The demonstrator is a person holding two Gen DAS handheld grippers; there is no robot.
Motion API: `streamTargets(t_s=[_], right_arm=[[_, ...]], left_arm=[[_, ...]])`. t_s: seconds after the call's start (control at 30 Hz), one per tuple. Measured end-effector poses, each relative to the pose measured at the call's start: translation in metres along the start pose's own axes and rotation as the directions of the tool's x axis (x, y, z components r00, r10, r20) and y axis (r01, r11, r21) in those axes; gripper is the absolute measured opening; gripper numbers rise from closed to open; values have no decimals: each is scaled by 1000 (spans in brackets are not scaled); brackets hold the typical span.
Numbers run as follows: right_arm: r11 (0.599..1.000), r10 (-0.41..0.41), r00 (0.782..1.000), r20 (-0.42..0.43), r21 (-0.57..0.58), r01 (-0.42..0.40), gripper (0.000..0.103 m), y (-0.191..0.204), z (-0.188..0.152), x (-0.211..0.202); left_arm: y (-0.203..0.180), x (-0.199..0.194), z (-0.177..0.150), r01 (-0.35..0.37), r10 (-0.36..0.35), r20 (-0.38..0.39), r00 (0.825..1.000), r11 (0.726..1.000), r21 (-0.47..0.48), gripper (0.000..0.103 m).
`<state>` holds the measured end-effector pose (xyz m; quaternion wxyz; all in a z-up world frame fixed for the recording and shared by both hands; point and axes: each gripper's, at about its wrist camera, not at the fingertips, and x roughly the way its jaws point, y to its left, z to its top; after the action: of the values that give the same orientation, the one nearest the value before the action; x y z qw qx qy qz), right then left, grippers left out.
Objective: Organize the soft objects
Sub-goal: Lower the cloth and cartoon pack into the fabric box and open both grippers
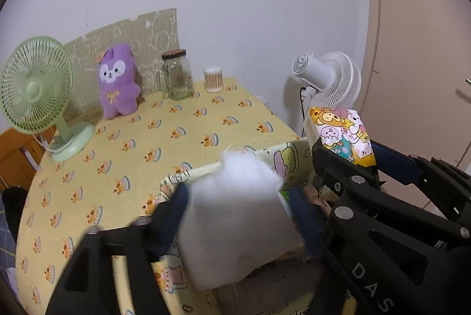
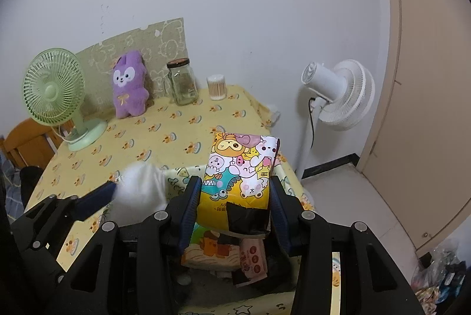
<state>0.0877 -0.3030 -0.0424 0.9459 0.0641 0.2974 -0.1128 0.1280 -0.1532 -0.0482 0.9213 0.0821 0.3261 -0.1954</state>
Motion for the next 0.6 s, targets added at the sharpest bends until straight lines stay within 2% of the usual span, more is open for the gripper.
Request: streamTargets(t_s=[0.17,0.6], right_arm=[[1000,8,1000,-2,-1,-8,49,-1,-5,-3],[998,67,998,-21,8,-66,49,0,-17,-9]], left_arm=[[-3,-1,-4,11,-11,-18,1000,1000,10,90],[-6,-14,-14,-47,48,-25,998,997,63,95]])
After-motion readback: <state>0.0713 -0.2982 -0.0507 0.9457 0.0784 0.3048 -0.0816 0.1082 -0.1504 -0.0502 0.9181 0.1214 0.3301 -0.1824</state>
